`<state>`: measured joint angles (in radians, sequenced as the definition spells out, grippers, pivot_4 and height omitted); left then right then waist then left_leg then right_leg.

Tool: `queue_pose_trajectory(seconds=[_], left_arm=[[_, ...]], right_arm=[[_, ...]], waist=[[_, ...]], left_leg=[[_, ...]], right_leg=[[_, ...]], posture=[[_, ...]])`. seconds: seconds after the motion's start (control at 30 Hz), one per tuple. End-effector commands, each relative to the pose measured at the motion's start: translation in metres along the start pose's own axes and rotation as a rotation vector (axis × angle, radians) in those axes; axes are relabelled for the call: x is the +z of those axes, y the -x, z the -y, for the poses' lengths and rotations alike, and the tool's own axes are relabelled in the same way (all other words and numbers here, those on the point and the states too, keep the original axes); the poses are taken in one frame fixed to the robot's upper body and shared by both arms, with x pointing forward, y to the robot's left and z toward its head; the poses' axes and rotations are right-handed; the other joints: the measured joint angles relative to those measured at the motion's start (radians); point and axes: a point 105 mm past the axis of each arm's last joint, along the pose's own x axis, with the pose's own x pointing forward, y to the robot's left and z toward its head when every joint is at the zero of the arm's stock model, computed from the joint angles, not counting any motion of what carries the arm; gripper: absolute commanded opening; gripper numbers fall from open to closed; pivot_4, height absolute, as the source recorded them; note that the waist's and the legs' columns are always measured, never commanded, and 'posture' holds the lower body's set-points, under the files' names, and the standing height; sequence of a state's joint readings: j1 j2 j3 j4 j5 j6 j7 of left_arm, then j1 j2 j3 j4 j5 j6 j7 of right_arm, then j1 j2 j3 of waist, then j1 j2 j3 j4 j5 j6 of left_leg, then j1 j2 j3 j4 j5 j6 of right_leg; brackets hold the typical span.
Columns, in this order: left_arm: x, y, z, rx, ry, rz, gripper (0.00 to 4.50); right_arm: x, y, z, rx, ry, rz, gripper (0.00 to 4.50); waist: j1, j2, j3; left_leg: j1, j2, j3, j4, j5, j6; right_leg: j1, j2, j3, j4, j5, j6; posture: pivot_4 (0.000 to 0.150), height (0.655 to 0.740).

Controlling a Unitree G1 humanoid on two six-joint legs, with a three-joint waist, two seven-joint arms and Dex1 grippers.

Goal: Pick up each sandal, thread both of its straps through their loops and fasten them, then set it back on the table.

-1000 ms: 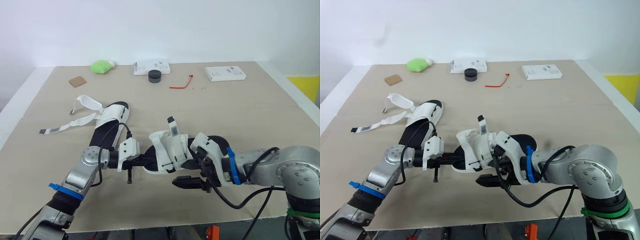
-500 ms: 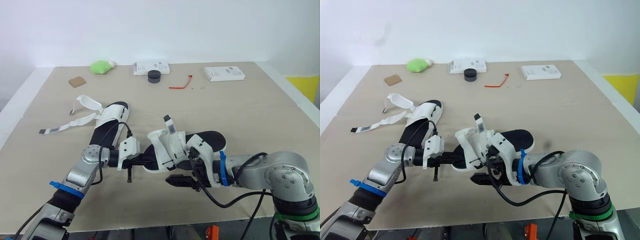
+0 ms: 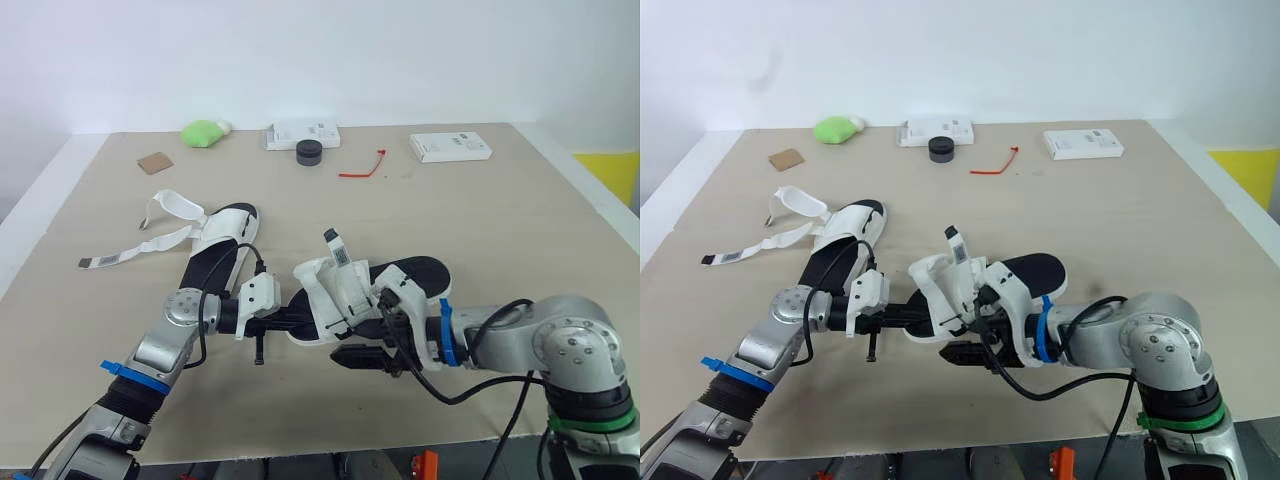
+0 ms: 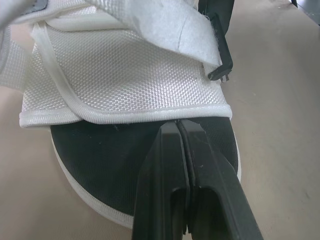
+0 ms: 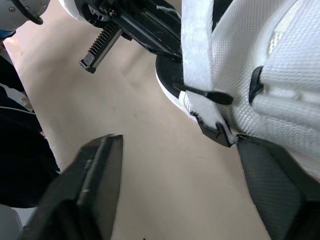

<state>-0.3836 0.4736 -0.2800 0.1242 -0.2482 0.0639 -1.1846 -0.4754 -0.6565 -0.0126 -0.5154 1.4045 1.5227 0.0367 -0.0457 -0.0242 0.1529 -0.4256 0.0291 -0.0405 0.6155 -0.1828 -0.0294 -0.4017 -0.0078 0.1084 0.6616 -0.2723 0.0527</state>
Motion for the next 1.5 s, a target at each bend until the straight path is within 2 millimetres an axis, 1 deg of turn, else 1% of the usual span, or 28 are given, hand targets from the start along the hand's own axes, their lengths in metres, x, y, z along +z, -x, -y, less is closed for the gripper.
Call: queue_pose_trajectory(seconds=[0.03,0.07,0.1,0.13,0.2,0.37,0.5,0.73,0.83,0.93,1.03,1.1,1.17,1.2,1.23,1.3,1.4,1.43,1.5], left_arm=[[-0.041,-0.006,0.017,-0.043,0.118,-0.13,0.0],[-0.041,-0.006,0.017,-0.044,0.117,-0.129,0.0],[-0.041,-0.007,0.018,-0.045,0.117,-0.129,0.0],[-0.041,-0.007,0.017,-0.045,0.116,-0.128,0.0],[-0.041,-0.008,0.017,-0.046,0.115,-0.128,0.0],[-0.041,-0.008,0.016,-0.044,0.112,-0.126,0.0],[-0.041,-0.007,0.016,-0.042,0.111,-0.126,0.0],[-0.041,-0.007,0.016,-0.046,0.111,-0.128,0.0],[-0.041,-0.006,0.016,-0.046,0.111,-0.129,0.0],[-0.041,-0.006,0.016,-0.044,0.111,-0.129,0.0],[-0.041,-0.005,0.016,-0.041,0.111,-0.13,0.0],[-0.042,-0.004,0.015,-0.038,0.111,-0.13,0.0],[-0.042,-0.004,0.014,-0.036,0.111,-0.13,0.0],[-0.042,-0.004,0.014,-0.035,0.112,-0.13,0.0],[-0.042,-0.004,0.014,-0.034,0.111,-0.13,0.0],[-0.042,-0.004,0.014,-0.032,0.112,-0.129,0.0],[-0.041,-0.005,0.013,-0.028,0.111,-0.125,0.0],[-0.041,-0.005,0.013,-0.027,0.11,-0.125,0.0],[-0.04,-0.005,0.012,-0.023,0.111,-0.123,0.0]], right_arm=[[0.017,0.007,-0.003,-0.001,0.035,0.07,2.03],[0.017,0.007,-0.003,-0.002,0.035,0.069,1.67],[0.017,0.007,-0.003,-0.002,0.035,0.068,1.41],[0.016,0.006,-0.003,0.001,0.037,0.065,0.83],[0.015,0.005,-0.005,0.005,0.04,0.059,0.06],[0.015,0.004,-0.008,0.026,0.031,0.056,0.06],[0.01,0.007,-0.009,0.062,-0.003,0.036,0.06],[-0.003,0.024,-0.028,0.246,-0.12,-0.007,0.06],[-0.002,0.027,-0.036,0.292,-0.149,0.003,0.06],[0.019,0.039,-0.052,0.454,-0.165,0.131,0.06],[0.045,0.055,-0.061,0.585,-0.12,0.269,0.06],[0.058,0.063,-0.064,0.634,-0.084,0.327,0.06],[0.072,0.067,-0.062,0.648,-0.068,0.378,0.06],[0.082,0.057,-0.048,0.565,-0.122,0.392,0.06],[0.087,0.048,-0.037,0.501,-0.166,0.391,0.06],[0.092,0.031,-0.018,0.39,-0.253,0.372,0.06],[0.082,-0.002,0.004,0.254,-0.383,0.278,0.06],[0.079,-0.011,0.011,0.2,-0.421,0.262,0.06],[0.076,-0.019,0.021,0.129,-0.471,0.244,0.06]], waist=[[0.001,0.0,0.0],[0.002,0.0,0.0],[0.002,0.0,0.0],[0.002,0.0,0.0],[0.002,0.0,0.0],[0.002,0.0,0.0],[0.002,0.0,0.0],[0.003,0.0,0.0],[0.002,0.0,0.0],[0.002,0.0,0.0],[0.002,0.0,0.0],[0.002,0.001,0.001],[0.003,0.002,0.002],[0.003,0.002,0.002],[0.001,0.002,0.002],[0.001,0.002,0.003],[-0.001,0.002,0.002],[-0.001,0.002,0.002],[0.0,0.002,0.002]], left_leg=[[0.0,0.0,0.0,0.0,0.0,0.0],[0.0,0.0,-0.001,0.0,0.0,0.0],[0.0,0.0,-0.001,0.0,0.0,0.0],[0.0,0.0,-0.002,0.0,0.0,0.0],[-0.001,0.0,-0.002,-0.001,0.0,0.0],[-0.004,-0.001,-0.003,-0.001,0.0,0.0],[-0.004,-0.001,-0.003,-0.001,0.0,0.0],[-0.005,-0.001,-0.003,-0.001,0.0,0.0],[-0.005,-0.001,-0.003,-0.001,0.0,0.0],[-0.005,-0.001,-0.003,0.0,0.0,0.0],[-0.005,-0.001,-0.003,0.0,0.0,0.0],[-0.005,-0.001,-0.003,0.0,0.0,0.0],[-0.006,-0.001,-0.003,0.0,0.0,0.0],[-0.007,-0.002,-0.003,0.0,0.0,0.0],[-0.008,-0.002,-0.003,0.0,0.0,0.0],[-0.008,-0.002,-0.003,0.0,0.0,0.001],[-0.009,0.0,-0.004,0.0,0.0,0.001],[-0.008,0.0,-0.004,0.0,0.0,0.001],[-0.007,0.0,-0.004,0.0,0.001,0.002]], right_leg=[[0.0,0.0,0.0,0.0,0.0,0.0],[0.0,0.0,0.0,0.0,0.0,0.0],[-0.001,0.0,0.0,-0.001,0.0,0.0],[-0.001,0.0,0.0,-0.001,-0.001,0.001],[-0.001,0.0,0.0,-0.004,0.0,0.001],[0.002,-0.001,-0.001,-0.008,0.002,0.003],[0.002,-0.001,-0.001,-0.009,0.003,0.003],[0.003,-0.001,-0.001,-0.011,0.003,0.003],[0.004,-0.001,-0.001,-0.012,0.003,0.004],[0.004,-0.001,-0.001,-0.012,0.003,0.004],[0.004,-0.001,-0.001,-0.012,0.003,0.004],[0.004,-0.001,-0.001,-0.012,0.003,0.004],[0.002,-0.001,-0.001,-0.012,0.003,0.004],[0.002,0.0,-0.001,-0.012,0.003,0.004],[0.001,0.0,-0.001,-0.012,0.004,0.004],[0.0,0.002,-0.001,-0.012,0.006,0.003],[-0.001,0.004,-0.001,-0.012,0.007,0.004],[0.0,0.005,-0.001,-0.012,0.007,0.003],[0.001,0.005,-0.001,-0.012,0.008,0.002]], posture=[[0.15,0.74],[0.15,0.74],[0.15,0.74],[0.15,0.74],[0.15,0.74],[0.15,0.74],[0.15,0.74],[0.15,0.74],[0.15,0.74],[0.15,0.74],[0.15,0.74],[0.15,0.74],[0.15,0.74],[0.15,0.74],[0.15,0.74],[0.15,0.74],[0.15,0.74],[0.15,0.74],[0.15,0.74]])
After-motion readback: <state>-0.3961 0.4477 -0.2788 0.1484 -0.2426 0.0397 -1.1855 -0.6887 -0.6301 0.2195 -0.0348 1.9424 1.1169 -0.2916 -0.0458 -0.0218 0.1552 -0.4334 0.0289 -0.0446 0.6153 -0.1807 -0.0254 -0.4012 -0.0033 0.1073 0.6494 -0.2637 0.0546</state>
